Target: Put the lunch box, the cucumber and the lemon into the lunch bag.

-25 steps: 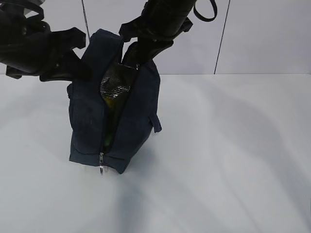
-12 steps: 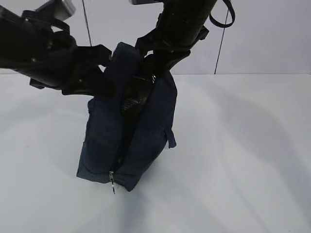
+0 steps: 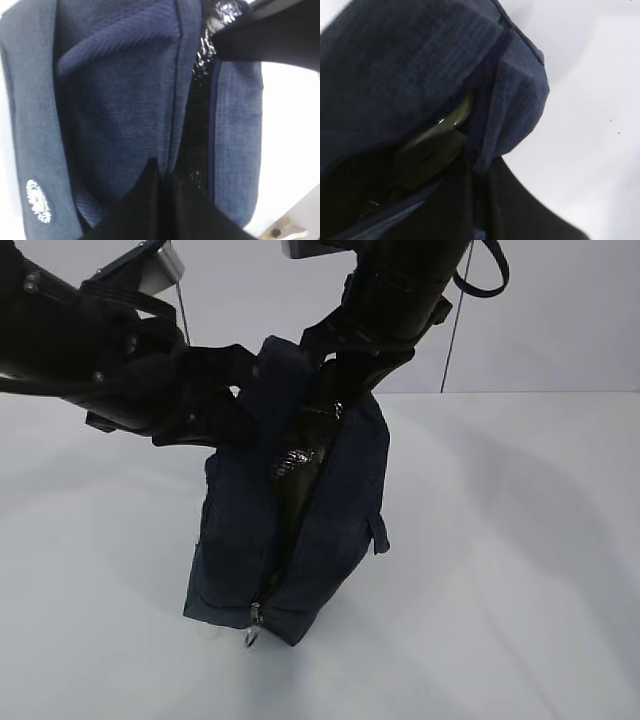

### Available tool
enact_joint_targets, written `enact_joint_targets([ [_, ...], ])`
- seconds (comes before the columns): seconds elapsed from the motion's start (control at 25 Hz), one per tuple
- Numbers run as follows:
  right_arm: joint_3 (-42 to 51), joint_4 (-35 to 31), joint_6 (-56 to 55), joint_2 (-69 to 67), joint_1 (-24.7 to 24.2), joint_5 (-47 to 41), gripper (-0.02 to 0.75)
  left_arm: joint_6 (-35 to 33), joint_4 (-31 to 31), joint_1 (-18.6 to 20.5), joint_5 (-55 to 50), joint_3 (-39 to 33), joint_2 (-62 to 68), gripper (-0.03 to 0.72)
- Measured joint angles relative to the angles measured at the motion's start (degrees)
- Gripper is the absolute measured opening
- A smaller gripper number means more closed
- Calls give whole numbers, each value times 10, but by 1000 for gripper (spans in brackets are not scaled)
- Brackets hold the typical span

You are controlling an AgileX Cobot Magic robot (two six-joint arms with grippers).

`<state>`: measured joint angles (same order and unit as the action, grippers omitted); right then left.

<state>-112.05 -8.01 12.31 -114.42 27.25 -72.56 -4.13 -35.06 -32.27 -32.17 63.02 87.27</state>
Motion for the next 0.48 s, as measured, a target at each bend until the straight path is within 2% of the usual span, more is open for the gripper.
enact_joint_targets([
  [0.16,1,1,1,0,0,0,12,3,3,-20,1,0,2,-6],
  [0.48,1,21,1,0,0,0,12,28,51,-22,5,2,34,-6],
])
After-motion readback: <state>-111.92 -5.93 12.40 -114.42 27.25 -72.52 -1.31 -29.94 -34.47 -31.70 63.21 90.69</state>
